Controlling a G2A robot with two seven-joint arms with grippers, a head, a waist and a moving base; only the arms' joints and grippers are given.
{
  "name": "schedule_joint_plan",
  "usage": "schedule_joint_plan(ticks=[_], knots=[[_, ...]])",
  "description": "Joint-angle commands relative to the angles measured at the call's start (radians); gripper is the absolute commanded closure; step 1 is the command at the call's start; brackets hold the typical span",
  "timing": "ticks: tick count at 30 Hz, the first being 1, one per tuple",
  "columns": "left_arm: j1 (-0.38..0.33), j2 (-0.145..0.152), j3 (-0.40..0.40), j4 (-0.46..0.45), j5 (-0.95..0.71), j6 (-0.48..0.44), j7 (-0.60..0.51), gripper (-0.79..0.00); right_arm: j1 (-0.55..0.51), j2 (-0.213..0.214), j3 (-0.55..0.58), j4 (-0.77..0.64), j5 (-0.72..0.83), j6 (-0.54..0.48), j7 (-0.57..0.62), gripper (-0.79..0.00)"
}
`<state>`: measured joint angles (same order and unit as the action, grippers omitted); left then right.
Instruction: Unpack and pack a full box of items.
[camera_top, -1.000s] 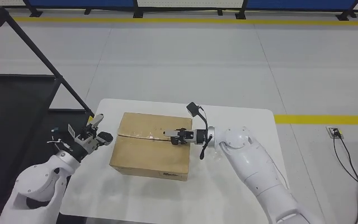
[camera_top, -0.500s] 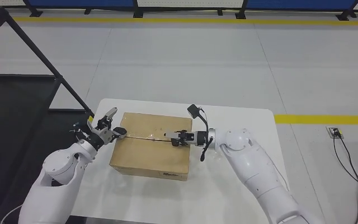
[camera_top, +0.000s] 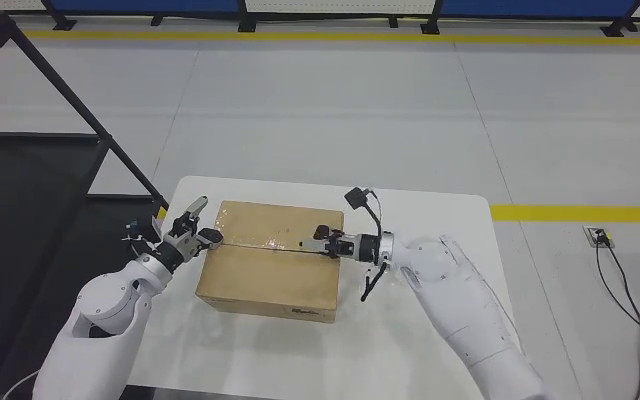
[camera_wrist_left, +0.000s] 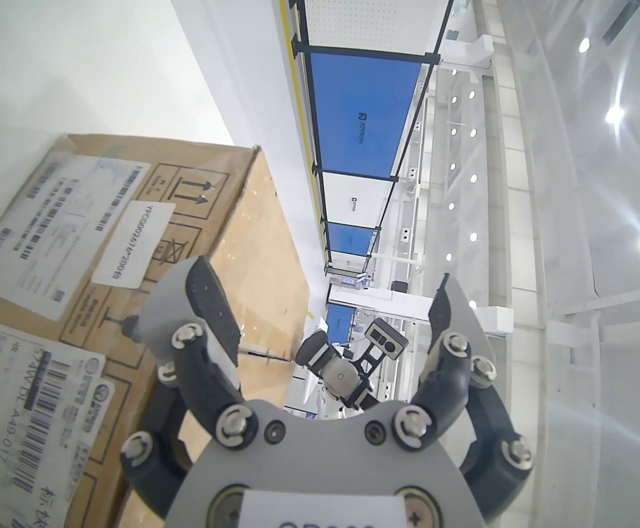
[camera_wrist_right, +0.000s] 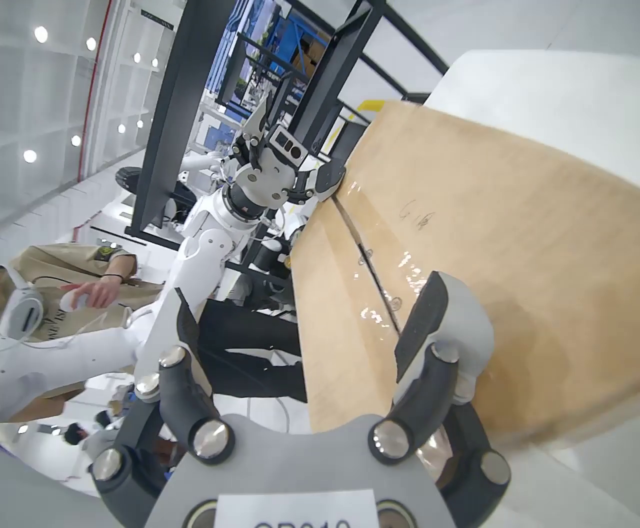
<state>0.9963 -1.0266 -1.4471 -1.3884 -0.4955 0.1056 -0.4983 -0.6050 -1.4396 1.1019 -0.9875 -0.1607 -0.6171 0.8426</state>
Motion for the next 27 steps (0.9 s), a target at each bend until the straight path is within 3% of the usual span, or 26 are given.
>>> schedule_joint_plan(ticks=[1, 5, 9, 11, 13, 23, 27], knots=[[0.005, 0.0, -0.002, -0.01, 0.0, 0.002, -0.001, -0.785, -0.101, 0.024, 0.05, -0.133, -0.168, 0.008, -0.128, -0.785], [0.01, -0.001, -0.001, -0.021, 0.01, 0.005, 0.002, -0.785, -0.339, 0.057, 0.139, -0.423, -0.411, 0.069, -0.349, -0.785], [0.007, -0.002, 0.003, -0.02, 0.024, 0.009, 0.004, -0.785, -0.533, 0.069, 0.184, -0.632, -0.663, 0.305, -0.529, -0.785], [0.006, -0.003, 0.004, -0.018, 0.03, 0.008, 0.005, -0.785, -0.584, 0.068, 0.169, -0.683, -0.761, 0.444, -0.532, -0.785], [0.006, -0.004, 0.004, -0.017, 0.033, 0.007, 0.006, -0.785, -0.6, 0.067, 0.163, -0.697, -0.799, 0.548, -0.51, -0.785], [0.021, -0.007, -0.004, -0.031, 0.031, 0.001, 0.016, -0.785, -0.605, 0.067, 0.167, -0.689, -0.812, 0.562, -0.518, -0.785], [0.026, -0.008, -0.007, -0.04, 0.036, -0.002, 0.021, -0.785, -0.602, 0.066, 0.126, -0.675, -1.034, 0.737, -0.506, -0.785]])
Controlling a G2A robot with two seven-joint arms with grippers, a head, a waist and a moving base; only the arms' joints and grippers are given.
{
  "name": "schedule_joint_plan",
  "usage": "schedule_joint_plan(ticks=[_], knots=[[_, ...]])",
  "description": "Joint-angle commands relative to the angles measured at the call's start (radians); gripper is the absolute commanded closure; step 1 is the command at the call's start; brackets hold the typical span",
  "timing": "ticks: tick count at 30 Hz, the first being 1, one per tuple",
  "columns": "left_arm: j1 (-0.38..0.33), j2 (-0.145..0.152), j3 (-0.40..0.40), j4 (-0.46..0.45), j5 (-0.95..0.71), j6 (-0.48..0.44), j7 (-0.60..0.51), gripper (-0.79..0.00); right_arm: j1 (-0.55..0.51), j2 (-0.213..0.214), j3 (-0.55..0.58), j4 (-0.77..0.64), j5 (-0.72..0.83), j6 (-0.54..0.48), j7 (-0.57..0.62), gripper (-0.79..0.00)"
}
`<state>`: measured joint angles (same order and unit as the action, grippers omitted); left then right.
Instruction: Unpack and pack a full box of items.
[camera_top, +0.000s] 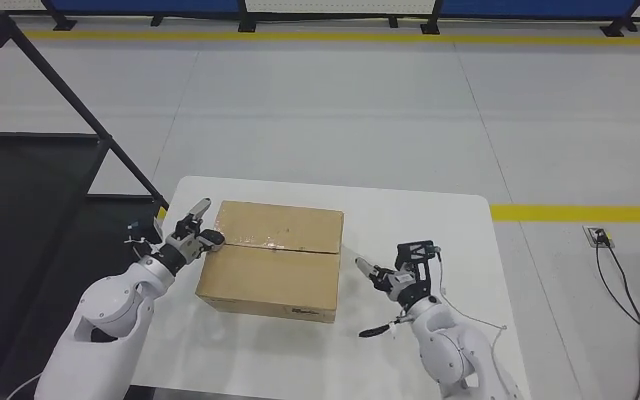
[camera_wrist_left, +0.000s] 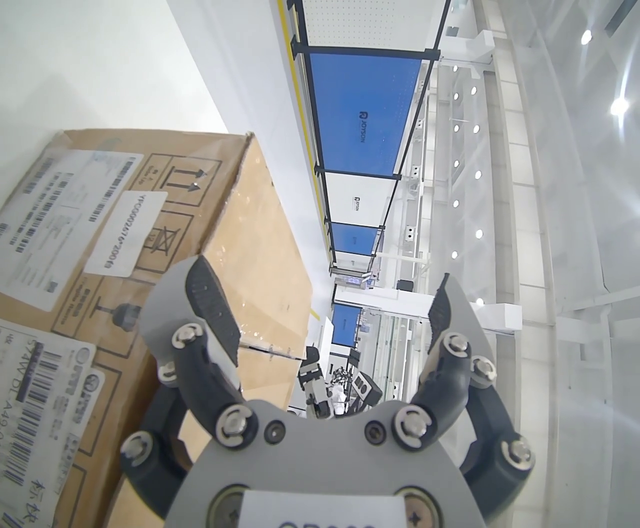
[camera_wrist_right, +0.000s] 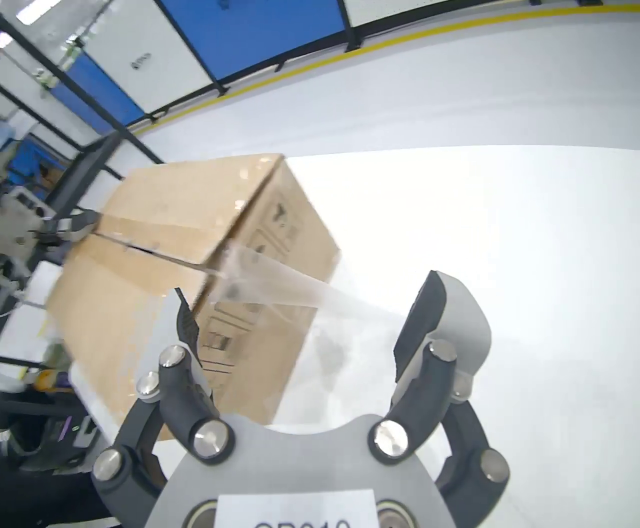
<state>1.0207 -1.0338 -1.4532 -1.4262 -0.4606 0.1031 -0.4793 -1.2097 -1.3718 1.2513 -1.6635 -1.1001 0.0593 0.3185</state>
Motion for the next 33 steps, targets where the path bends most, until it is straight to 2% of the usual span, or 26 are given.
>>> schedule_joint_plan(ticks=[1, 3, 8, 17, 23, 33], knots=[[0.003, -0.001, -0.002, -0.004, 0.001, -0.001, 0.002, -0.785, 0.008, -0.002, -0.036, 0.008, -0.141, 0.077, 0.033, -0.785], [0.004, -0.001, -0.003, -0.005, 0.004, -0.002, 0.004, -0.785, 0.023, -0.003, -0.062, 0.029, -0.217, 0.107, 0.074, -0.785], [0.01, -0.003, 0.0, -0.015, 0.01, 0.0, 0.011, -0.785, 0.095, -0.011, -0.119, 0.117, -0.303, 0.102, 0.163, -0.785], [0.014, -0.008, 0.007, -0.022, 0.021, 0.002, 0.024, -0.785, 0.23, -0.036, -0.181, 0.268, -0.322, 0.098, 0.247, -0.785], [0.013, -0.011, 0.011, -0.023, 0.023, 0.006, 0.032, -0.785, 0.321, -0.065, -0.23, 0.401, -0.32, 0.186, 0.274, -0.785], [0.007, -0.015, 0.015, -0.019, 0.029, 0.009, 0.032, -0.785, 0.357, -0.103, -0.24, 0.493, -0.26, 0.354, 0.125, -0.785]])
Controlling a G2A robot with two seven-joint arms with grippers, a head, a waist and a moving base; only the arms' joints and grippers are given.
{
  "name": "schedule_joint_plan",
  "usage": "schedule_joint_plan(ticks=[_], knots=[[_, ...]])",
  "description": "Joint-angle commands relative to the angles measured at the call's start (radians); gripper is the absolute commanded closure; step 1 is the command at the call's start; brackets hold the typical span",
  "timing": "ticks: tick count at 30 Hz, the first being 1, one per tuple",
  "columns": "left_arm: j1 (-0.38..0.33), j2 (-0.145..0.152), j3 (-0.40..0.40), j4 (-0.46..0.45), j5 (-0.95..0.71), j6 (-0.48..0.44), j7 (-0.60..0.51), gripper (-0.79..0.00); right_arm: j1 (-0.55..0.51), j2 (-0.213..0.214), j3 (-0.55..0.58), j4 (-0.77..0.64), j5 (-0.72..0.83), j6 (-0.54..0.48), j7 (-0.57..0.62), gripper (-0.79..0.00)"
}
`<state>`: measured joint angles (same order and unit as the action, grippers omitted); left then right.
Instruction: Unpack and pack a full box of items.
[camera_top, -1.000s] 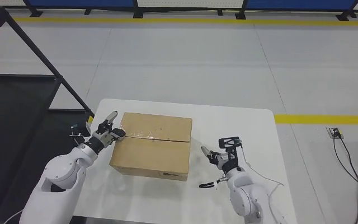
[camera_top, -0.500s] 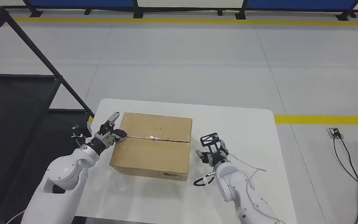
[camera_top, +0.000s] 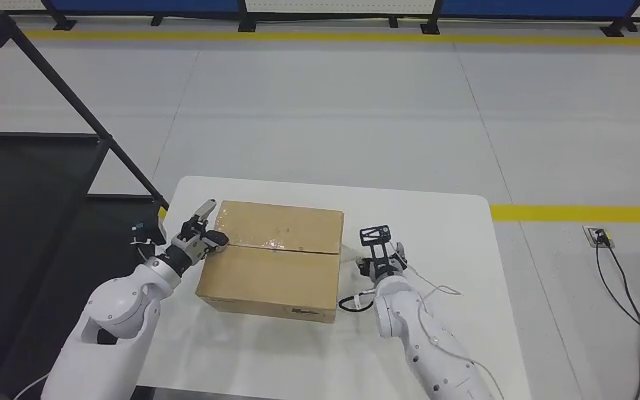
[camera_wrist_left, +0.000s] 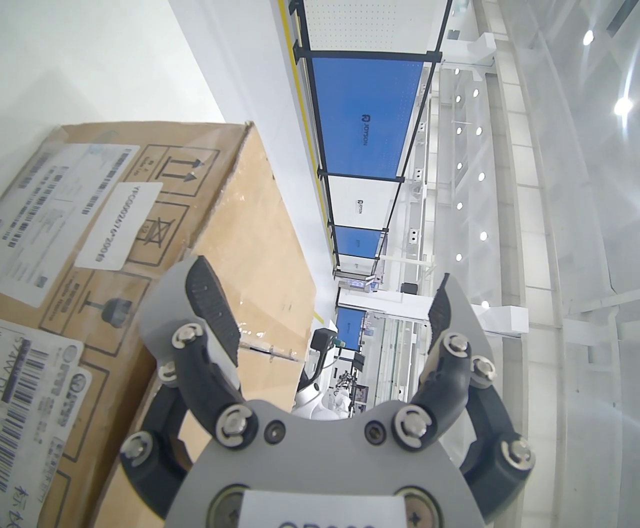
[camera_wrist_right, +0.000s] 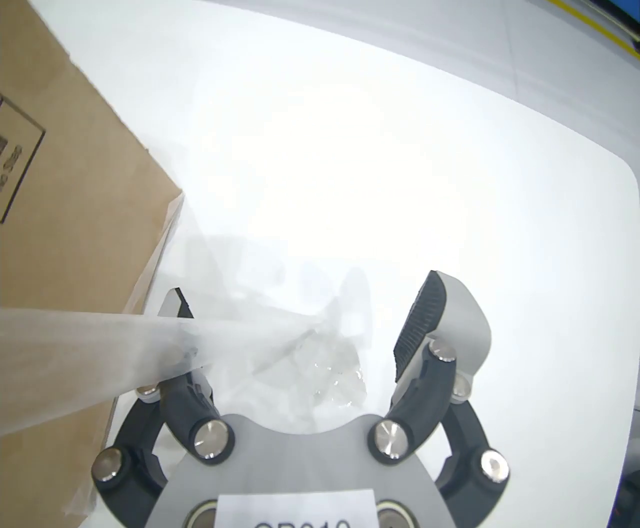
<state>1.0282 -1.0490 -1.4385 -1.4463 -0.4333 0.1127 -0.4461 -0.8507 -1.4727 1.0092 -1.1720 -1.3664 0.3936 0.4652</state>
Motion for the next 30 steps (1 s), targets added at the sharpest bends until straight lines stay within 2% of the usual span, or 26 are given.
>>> schedule_joint_plan(ticks=[1, 10, 20, 24, 30], knots=[[-0.001, -0.001, 0.0, 0.002, 0.002, 0.0, -0.002, -0.785, -0.004, -0.005, 0.006, 0.001, 0.012, 0.034, -0.044, -0.785], [-0.004, -0.002, -0.007, 0.006, 0.004, 0.001, -0.009, -0.785, -0.042, -0.028, 0.043, -0.006, 0.094, 0.159, -0.23, -0.785], [-0.004, -0.004, -0.013, 0.01, 0.007, 0.003, -0.018, -0.785, -0.073, -0.052, 0.084, -0.016, 0.212, 0.196, -0.403, -0.785], [-0.005, -0.005, -0.015, 0.013, 0.007, 0.003, -0.02, -0.785, -0.095, -0.052, 0.128, -0.031, 0.31, 0.094, -0.441, -0.785], [-0.006, -0.006, -0.017, 0.014, 0.012, 0.0, -0.023, -0.785, -0.138, -0.044, 0.238, -0.022, 0.521, -0.153, -0.49, -0.785]])
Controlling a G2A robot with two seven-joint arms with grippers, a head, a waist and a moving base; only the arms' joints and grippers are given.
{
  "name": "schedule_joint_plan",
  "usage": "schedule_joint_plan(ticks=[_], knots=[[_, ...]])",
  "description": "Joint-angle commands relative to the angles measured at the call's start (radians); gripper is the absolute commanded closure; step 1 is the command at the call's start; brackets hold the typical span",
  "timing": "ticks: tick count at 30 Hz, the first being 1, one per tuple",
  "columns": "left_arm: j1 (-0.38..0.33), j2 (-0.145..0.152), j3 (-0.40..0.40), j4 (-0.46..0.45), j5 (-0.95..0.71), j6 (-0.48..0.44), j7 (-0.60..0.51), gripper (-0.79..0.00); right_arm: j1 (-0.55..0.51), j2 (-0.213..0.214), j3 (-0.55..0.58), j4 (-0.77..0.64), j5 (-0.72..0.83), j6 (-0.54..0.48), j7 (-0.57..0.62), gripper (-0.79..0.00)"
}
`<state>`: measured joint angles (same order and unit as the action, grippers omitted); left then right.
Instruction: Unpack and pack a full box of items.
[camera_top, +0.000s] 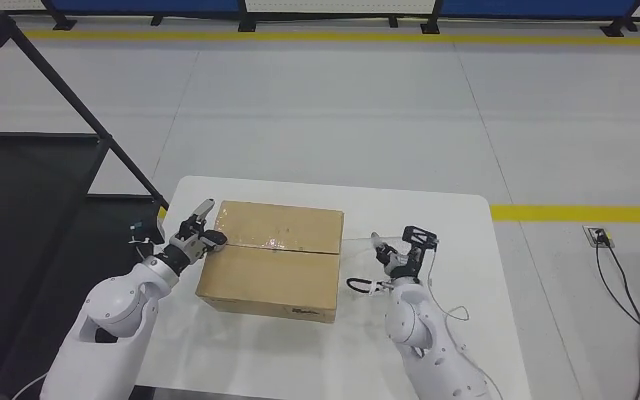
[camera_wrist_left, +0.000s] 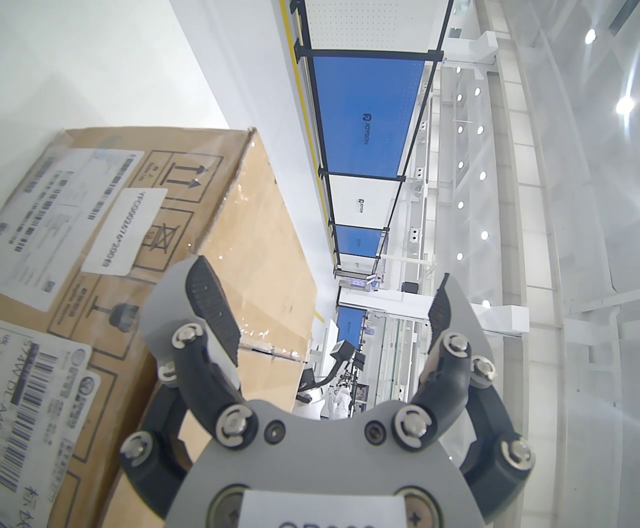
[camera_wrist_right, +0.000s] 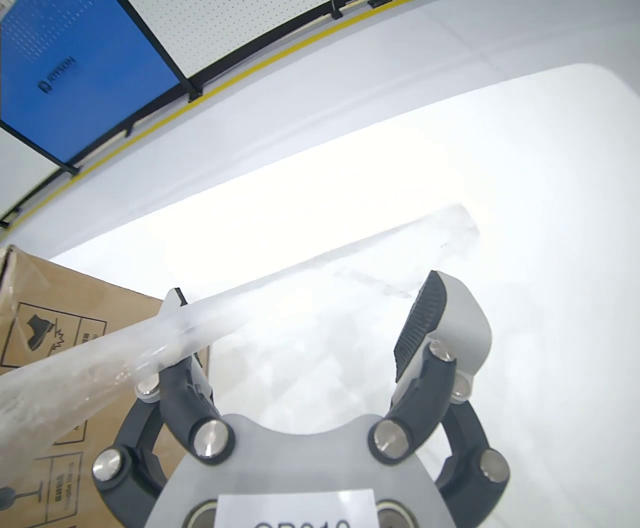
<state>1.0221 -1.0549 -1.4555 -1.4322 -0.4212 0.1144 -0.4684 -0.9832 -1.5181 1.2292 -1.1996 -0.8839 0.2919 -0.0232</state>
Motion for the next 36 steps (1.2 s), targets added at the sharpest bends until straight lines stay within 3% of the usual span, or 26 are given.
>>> schedule_joint_plan(ticks=[1, 5, 12, 17, 25, 31, 36], knots=[[0.0, 0.0, -0.001, 0.001, 0.001, -0.002, -0.001, -0.785, -0.012, 0.004, 0.042, 0.013, 0.086, -0.111, -0.008, -0.785], [-0.001, -0.001, -0.003, 0.002, 0.003, -0.001, -0.002, -0.785, -0.014, 0.01, 0.084, 0.046, 0.177, -0.239, 0.024, -0.785], [-0.001, -0.002, -0.003, 0.002, 0.007, -0.001, -0.008, -0.785, -0.031, 0.026, 0.131, 0.029, 0.173, -0.265, 0.086, -0.785], [-0.002, -0.004, -0.002, 0.005, 0.006, -0.004, -0.009, -0.785, -0.106, 0.033, 0.162, -0.079, 0.151, -0.168, 0.054, -0.785], [0.0, -0.005, -0.009, 0.006, 0.001, -0.006, -0.011, -0.785, -0.186, 0.032, 0.206, -0.202, 0.128, 0.091, 0.01, -0.785], [0.003, -0.007, -0.011, 0.004, 0.002, -0.006, -0.01, -0.785, -0.238, 0.026, 0.24, -0.254, 0.179, 0.168, -0.071, -0.785], [0.004, -0.008, -0.01, 0.003, 0.002, -0.006, -0.012, -0.785, -0.247, 0.024, 0.243, -0.265, 0.19, 0.172, -0.092, -0.785]])
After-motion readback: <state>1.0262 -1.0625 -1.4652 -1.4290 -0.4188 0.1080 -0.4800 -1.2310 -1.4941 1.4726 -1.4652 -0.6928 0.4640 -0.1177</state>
